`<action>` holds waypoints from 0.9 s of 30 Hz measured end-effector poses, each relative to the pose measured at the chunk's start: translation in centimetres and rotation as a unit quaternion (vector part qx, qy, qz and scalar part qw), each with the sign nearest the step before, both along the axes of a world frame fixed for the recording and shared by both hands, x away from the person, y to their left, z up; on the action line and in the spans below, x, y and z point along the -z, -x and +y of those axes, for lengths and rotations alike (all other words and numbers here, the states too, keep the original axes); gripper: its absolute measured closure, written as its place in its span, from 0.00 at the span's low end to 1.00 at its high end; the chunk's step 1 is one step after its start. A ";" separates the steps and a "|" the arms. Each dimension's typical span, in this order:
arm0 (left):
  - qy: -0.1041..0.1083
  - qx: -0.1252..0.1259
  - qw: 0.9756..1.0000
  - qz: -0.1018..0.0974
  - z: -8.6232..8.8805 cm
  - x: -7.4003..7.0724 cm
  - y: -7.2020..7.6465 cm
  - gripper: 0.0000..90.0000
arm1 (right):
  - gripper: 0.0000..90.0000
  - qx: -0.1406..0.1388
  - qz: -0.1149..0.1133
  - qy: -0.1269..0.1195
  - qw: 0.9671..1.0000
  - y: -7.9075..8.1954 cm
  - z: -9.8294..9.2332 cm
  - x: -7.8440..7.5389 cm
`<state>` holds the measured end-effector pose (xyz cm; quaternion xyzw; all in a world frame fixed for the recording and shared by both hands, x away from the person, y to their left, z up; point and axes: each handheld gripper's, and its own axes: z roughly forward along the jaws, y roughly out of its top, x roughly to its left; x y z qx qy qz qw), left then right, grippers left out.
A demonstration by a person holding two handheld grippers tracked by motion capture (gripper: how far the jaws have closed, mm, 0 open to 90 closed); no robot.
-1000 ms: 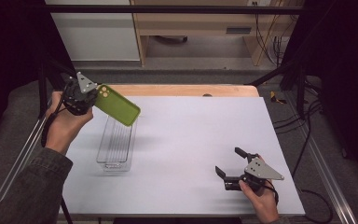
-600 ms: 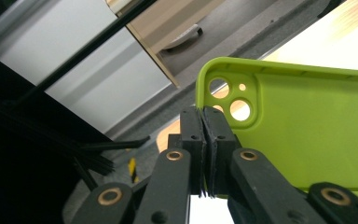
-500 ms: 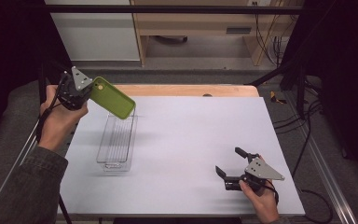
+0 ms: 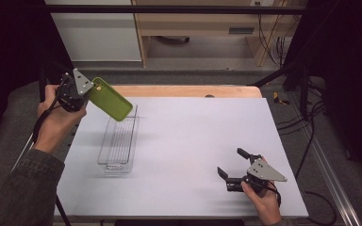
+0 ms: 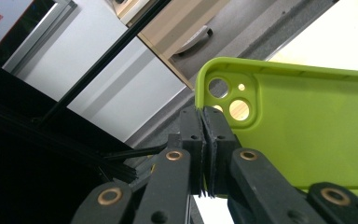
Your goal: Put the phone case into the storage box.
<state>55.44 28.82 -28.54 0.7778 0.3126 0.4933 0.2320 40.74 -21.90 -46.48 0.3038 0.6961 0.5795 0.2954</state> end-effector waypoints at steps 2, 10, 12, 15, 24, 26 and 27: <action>-0.009 0.000 1.000 -0.003 -0.1 0.1 0.0 0.97 | 0.04 0.001 0.000 0.000 1.000 0.0 0.0 0.0; -0.035 0.007 0.999 -0.014 -0.5 0.3 0.2 0.97 | 0.04 0.001 0.000 -0.001 1.000 -0.1 -0.1 0.1; -0.038 0.007 0.999 -0.014 -0.4 0.3 0.3 0.97 | 0.04 0.000 0.001 0.001 1.000 -0.1 0.0 0.1; -0.042 0.008 0.999 -0.015 -0.3 0.4 0.3 0.97 | 0.04 0.000 0.001 0.001 1.000 -0.1 0.0 0.1; -0.071 0.014 0.997 -0.016 -0.6 1.2 0.1 0.97 | 0.04 0.000 0.002 -0.001 1.000 -0.1 0.1 0.2; -0.081 0.017 0.996 -0.014 -0.8 1.6 0.0 0.97 | 0.04 -0.001 0.002 -0.002 1.000 -0.1 0.1 0.2; -0.083 0.018 0.996 -0.014 -0.9 1.7 -0.1 0.97 | 0.04 -0.001 0.003 -0.002 1.000 -0.1 0.1 0.2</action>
